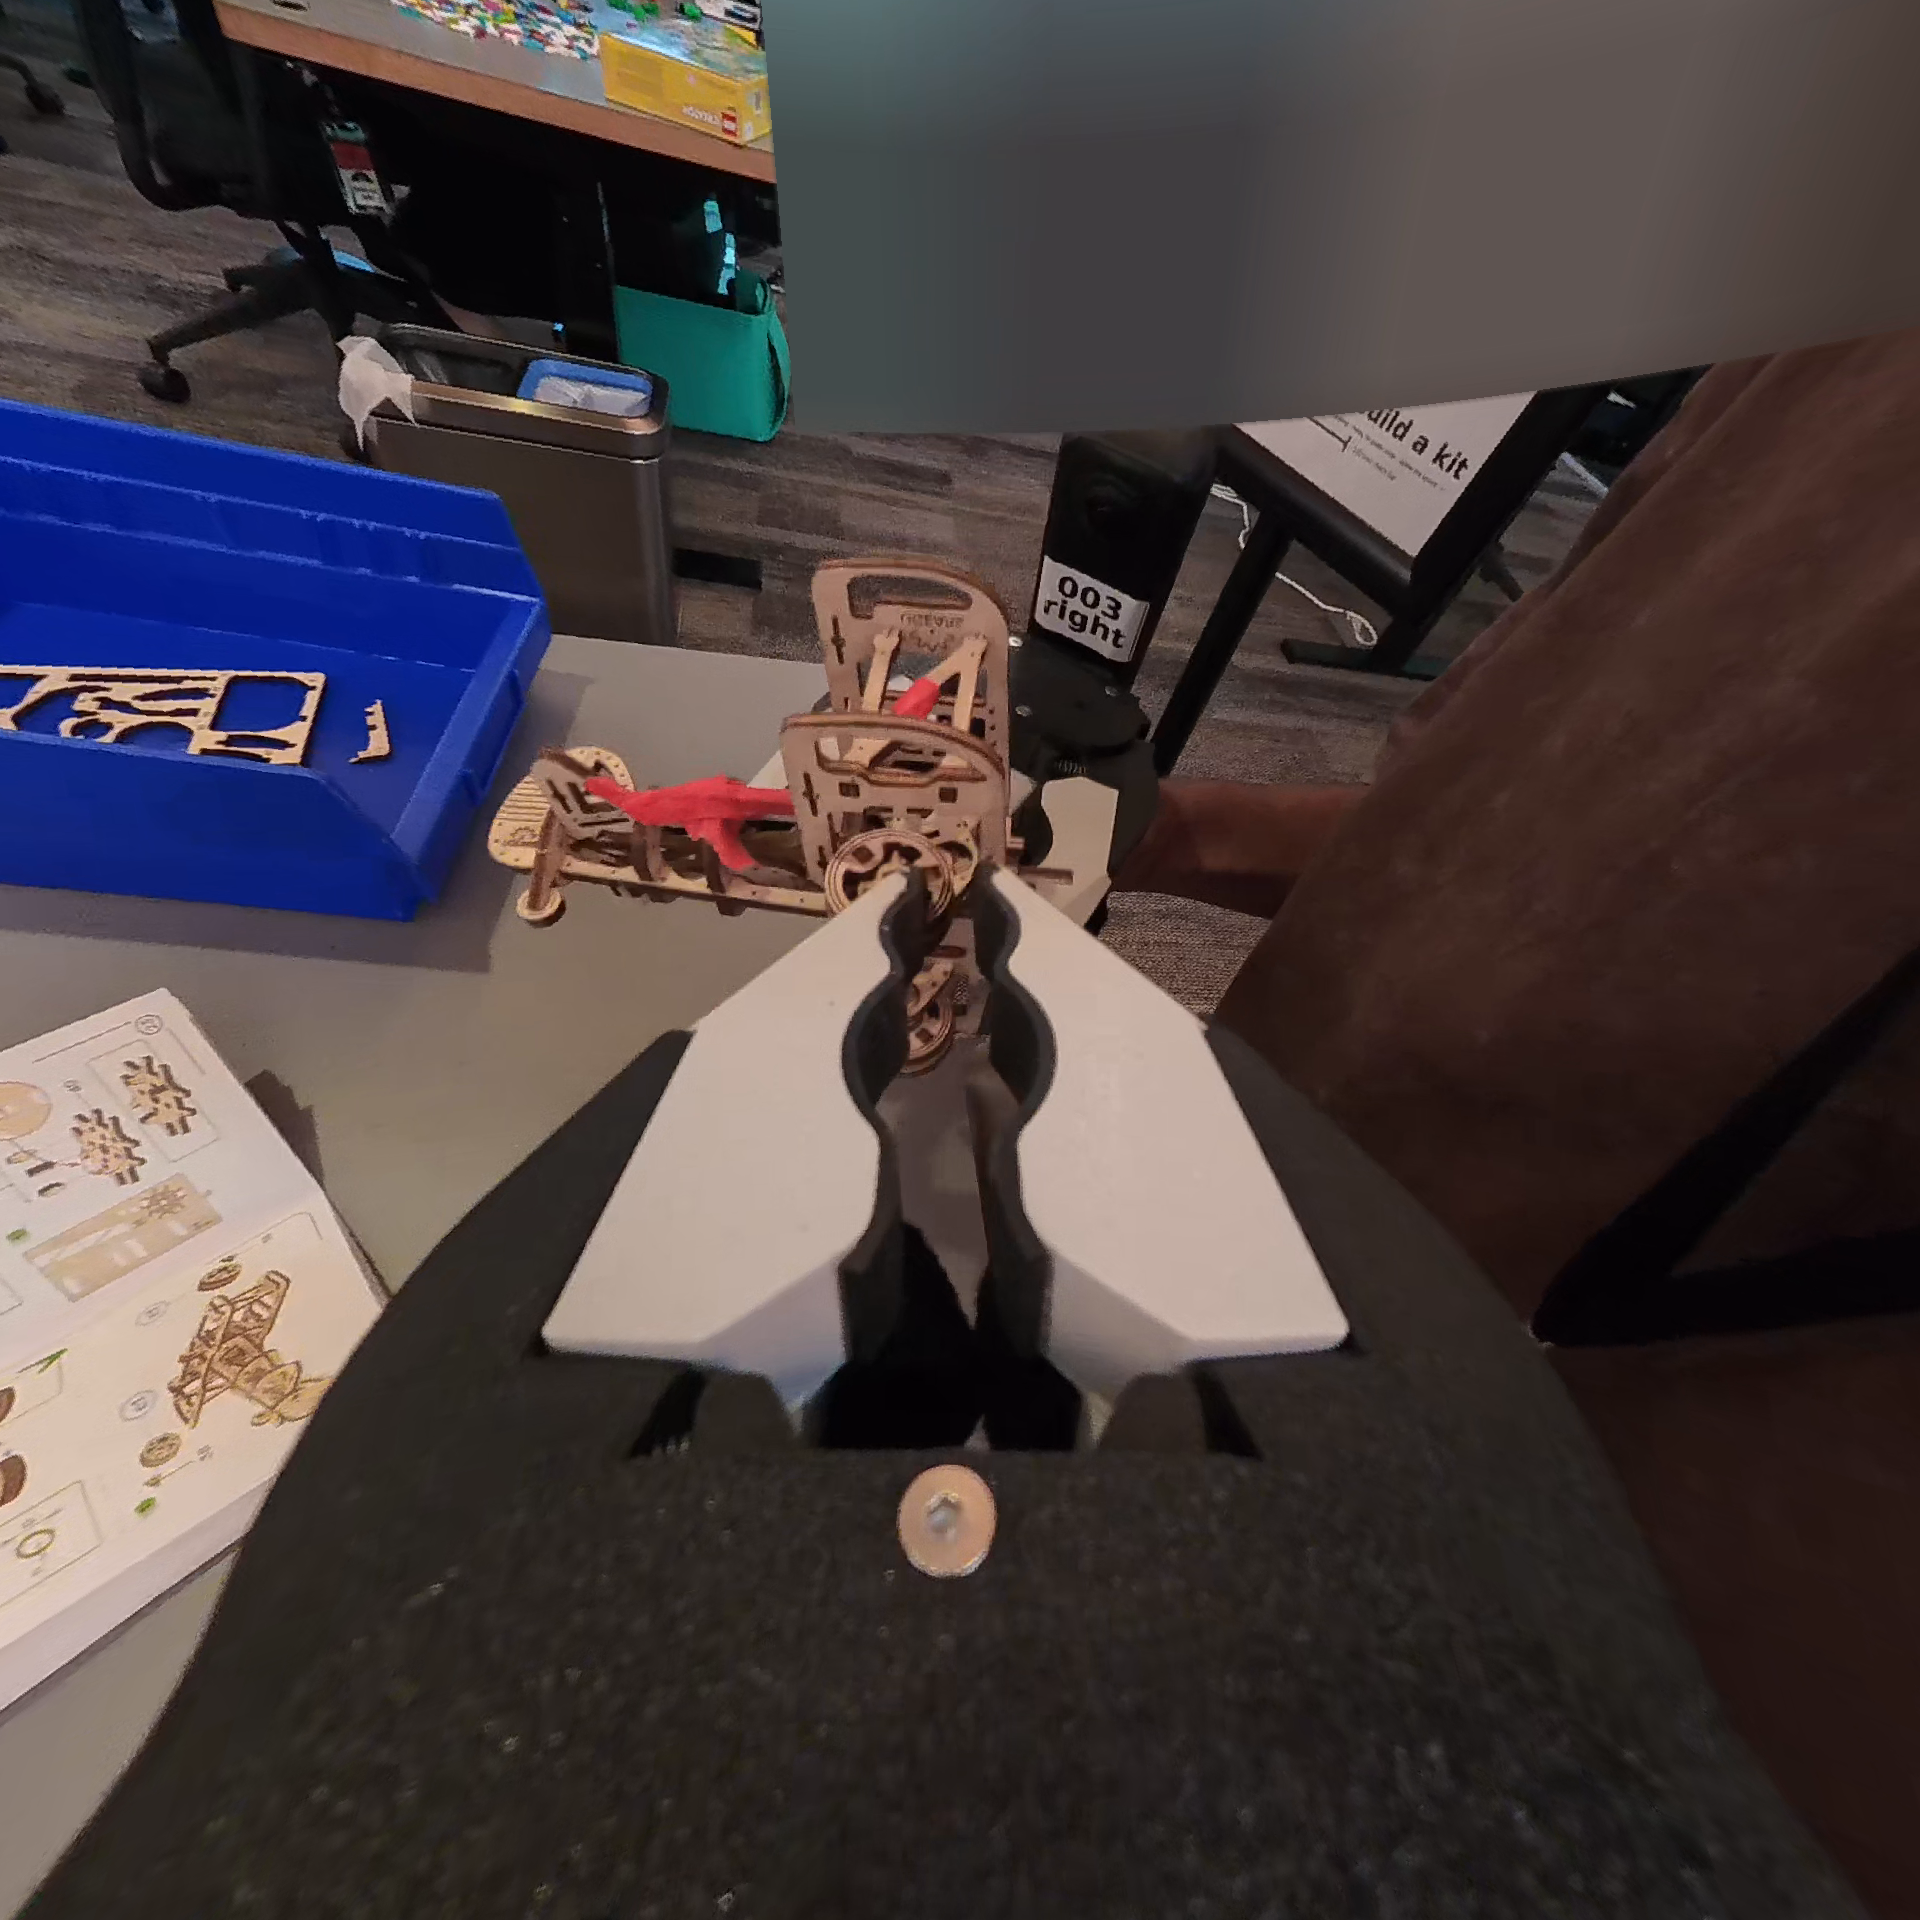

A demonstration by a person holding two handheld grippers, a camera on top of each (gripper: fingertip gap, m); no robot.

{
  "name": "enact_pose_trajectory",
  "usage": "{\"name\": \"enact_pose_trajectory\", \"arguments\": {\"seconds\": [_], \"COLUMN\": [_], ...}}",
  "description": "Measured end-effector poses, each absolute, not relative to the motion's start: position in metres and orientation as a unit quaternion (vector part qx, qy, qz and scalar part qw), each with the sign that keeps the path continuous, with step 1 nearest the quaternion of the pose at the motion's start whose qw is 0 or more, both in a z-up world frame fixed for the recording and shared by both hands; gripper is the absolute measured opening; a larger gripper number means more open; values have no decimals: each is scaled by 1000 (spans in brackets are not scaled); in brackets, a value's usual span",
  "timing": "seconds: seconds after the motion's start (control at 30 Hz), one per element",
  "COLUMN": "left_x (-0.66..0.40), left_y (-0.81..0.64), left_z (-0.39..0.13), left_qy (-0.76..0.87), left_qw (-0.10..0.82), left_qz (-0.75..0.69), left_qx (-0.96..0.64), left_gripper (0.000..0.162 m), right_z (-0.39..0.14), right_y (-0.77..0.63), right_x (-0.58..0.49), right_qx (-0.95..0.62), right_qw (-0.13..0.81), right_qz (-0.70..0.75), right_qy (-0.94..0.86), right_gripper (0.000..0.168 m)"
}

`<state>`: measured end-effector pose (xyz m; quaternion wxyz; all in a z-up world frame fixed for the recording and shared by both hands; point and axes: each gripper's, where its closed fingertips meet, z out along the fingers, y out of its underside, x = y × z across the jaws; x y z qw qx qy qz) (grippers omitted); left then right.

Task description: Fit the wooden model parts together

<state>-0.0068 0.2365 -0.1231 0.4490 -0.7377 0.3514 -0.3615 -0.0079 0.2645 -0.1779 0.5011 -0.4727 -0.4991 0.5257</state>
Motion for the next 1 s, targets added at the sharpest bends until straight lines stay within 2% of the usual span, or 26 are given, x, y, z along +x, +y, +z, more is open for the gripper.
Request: {"name": "enact_pose_trajectory", "arguments": {"seconds": [0.73,0.87,1.0], "left_x": [-10,-3,-8], "left_y": [240,236,237], "left_z": [-106,-121,-115], "left_qy": [342,353,345], "left_qw": [468,448,461], "left_qz": [-352,-346,-342], "left_qx": [-735,-745,-743], "left_gripper": [12,12,12], "right_z": [-176,-175,-176], "right_y": [262,261,261], "right_x": [-8,-9,-9], "right_qx": [-470,-470,-469], "right_qw": [503,503,503], "right_qz": [522,522,524], "right_qy": [-503,-504,-502], "right_gripper": [83,83,83]}}
